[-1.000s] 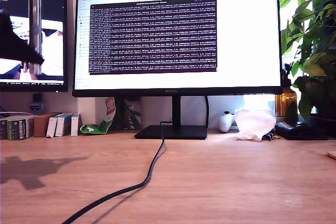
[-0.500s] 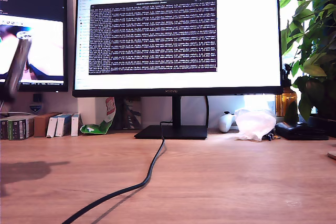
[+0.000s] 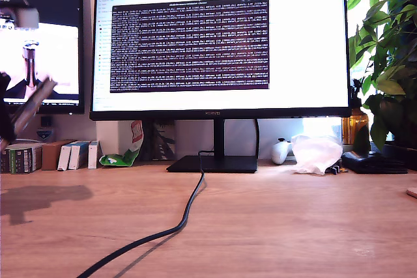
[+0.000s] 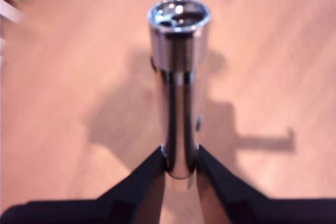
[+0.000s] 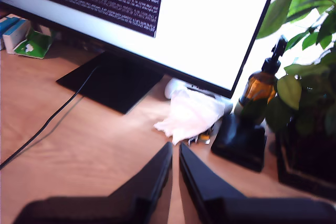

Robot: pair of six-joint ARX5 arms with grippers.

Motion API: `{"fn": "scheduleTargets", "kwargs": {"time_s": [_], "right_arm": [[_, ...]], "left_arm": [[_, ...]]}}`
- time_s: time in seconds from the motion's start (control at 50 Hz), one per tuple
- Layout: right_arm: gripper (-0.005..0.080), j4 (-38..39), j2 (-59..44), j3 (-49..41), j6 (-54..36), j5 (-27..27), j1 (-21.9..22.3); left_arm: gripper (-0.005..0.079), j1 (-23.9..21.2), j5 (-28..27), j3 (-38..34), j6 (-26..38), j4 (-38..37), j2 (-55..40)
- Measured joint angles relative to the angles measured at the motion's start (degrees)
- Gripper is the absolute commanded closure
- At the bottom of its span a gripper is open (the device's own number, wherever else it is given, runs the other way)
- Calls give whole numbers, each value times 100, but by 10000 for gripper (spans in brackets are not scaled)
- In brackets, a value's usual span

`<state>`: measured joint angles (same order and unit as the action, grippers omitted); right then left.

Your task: Pick the metallic laser pointer with your right arm, pass it to your left arm, then place it down to the left side of the table

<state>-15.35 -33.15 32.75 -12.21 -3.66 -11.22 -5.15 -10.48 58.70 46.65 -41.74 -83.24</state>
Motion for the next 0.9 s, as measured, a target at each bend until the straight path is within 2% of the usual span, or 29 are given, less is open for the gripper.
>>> {"fn": "scheduleTargets", "kwargs": {"time_s": [0.28,0.36,0.52,0.68,0.9], "right_arm": [[765,-11,299,-22,17,-188,-2],[765,-9,302,-22,17,-232,-2],[765,37,302,-22,15,-404,-2],[764,37,302,-22,17,-492,-2],[765,46,304,-22,17,-518,-2]], "left_arm": [[767,0,463,852,22,-1209,-918],[767,0,470,935,22,-1298,-1139],[767,-7,570,1143,20,-1956,-1609],[767,-7,553,1259,2,-2184,-2015],[767,-4,439,1462,-284,-2653,-2385]]}}
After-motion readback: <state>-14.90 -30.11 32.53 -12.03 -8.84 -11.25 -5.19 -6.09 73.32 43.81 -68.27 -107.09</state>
